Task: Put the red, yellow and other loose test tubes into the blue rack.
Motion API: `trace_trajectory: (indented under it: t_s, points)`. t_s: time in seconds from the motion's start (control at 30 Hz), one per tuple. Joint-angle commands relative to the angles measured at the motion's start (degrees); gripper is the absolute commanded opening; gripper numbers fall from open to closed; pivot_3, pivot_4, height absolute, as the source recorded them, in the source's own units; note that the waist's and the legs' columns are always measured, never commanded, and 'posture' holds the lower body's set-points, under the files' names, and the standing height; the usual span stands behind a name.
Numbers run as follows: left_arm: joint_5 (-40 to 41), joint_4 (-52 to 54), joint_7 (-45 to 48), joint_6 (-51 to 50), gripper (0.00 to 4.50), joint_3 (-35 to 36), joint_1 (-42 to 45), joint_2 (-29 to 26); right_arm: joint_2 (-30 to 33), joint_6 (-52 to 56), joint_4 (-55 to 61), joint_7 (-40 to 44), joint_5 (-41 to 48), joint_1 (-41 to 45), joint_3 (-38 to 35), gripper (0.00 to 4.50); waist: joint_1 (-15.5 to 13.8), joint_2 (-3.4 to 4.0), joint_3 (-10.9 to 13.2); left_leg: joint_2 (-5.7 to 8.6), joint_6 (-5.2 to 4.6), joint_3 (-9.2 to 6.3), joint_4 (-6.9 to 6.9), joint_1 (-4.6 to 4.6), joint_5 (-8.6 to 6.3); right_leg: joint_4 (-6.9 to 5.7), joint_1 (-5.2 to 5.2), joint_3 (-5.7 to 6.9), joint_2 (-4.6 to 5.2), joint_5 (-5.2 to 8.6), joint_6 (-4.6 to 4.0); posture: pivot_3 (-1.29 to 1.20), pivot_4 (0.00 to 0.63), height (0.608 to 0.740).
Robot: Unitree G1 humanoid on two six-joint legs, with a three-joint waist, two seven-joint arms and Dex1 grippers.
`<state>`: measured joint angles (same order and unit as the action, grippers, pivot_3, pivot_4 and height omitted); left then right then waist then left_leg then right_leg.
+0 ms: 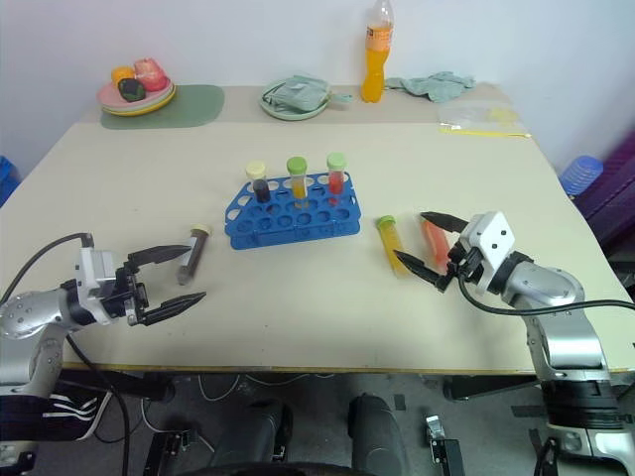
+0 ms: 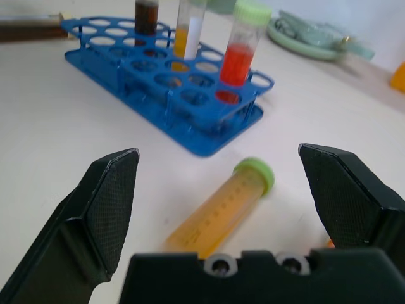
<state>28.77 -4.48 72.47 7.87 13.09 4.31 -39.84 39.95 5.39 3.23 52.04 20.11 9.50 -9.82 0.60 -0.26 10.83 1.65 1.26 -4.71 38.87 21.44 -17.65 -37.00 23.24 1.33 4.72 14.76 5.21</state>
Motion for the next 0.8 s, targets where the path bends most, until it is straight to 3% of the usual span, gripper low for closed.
trace_trajectory:
  t_s: [0.03, 0.33, 0.53, 0.8]
  points:
    - [0.1, 0.0, 0.0, 0.2, 4.44, 0.1, 1.1, 0.0, 0.8, -0.9, 2.0, 0.0, 0.8, -0.1, -2.2, 4.50, 0.0, 0.00, 0.0, -0.01, 0.00, 0.01, 0.00, 0.00, 0.00, 0.00, 0.00, 0.00, -0.01, 0.00, 0.00, 0.00, 0.150, 0.740]
    - [0.2, 0.3, -0.5, 0.1, 4.44, -1.0, 2.0, 1.3, 1.6, 0.9, 1.2, -1.2, 0.8, 0.5, -3.0, 4.50, 0.0, 0.00, 0.0, -0.04, 0.00, 0.07, -0.02, 0.00, 0.00, 0.01, 0.04, -0.04, -0.02, 0.00, -0.01, 0.00, 0.150, 0.740]
    - [0.1, -1.4, -0.1, 0.8, 4.44, -0.1, 3.7, 0.8, -0.1, 7.1, 2.7, -6.5, 0.1, 3.4, -1.4, 4.50, 0.2, 0.00, 0.0, -0.04, 0.00, 0.08, -0.02, 0.00, 0.00, 0.01, 0.06, -0.06, -0.02, -0.01, -0.02, 0.00, 0.150, 0.740]
    - [-0.7, -2.3, -0.4, 1.6, 4.44, -1.5, 5.3, 2.3, 2.1, 39.9, 6.4, -17.5, -0.5, 16.8, 3.9, 4.50, 0.1, 0.01, 0.0, -0.06, 0.00, 0.19, -0.07, 0.06, 0.00, 0.01, 0.22, -0.23, -0.01, -0.02, -0.03, 0.00, 0.150, 0.740]
